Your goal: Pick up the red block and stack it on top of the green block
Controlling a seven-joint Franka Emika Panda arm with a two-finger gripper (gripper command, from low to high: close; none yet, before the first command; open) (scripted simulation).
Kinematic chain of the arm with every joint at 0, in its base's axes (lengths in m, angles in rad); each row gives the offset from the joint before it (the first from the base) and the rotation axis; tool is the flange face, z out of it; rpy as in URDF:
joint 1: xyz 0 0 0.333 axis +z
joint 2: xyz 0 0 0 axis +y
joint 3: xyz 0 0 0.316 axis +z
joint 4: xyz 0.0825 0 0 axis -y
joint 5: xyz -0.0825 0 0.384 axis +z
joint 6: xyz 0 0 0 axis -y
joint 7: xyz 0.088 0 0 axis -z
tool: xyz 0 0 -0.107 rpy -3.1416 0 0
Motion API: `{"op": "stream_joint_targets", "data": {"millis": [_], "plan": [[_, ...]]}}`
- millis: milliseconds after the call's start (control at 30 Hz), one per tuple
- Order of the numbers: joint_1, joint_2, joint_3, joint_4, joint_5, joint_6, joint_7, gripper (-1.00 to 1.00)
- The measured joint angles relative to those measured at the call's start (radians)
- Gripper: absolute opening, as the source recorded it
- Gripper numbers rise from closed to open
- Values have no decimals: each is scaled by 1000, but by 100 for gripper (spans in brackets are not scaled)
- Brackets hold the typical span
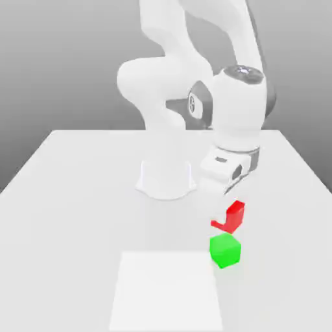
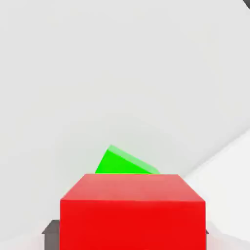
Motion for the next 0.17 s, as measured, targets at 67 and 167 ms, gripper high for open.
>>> {"op": "stream_joint_targets", "data": {"millis": [67, 167], "plan": [[-2, 72, -6, 2, -25, 69, 17, -100], [-18, 100, -5, 3, -39, 96, 26, 100]]}}
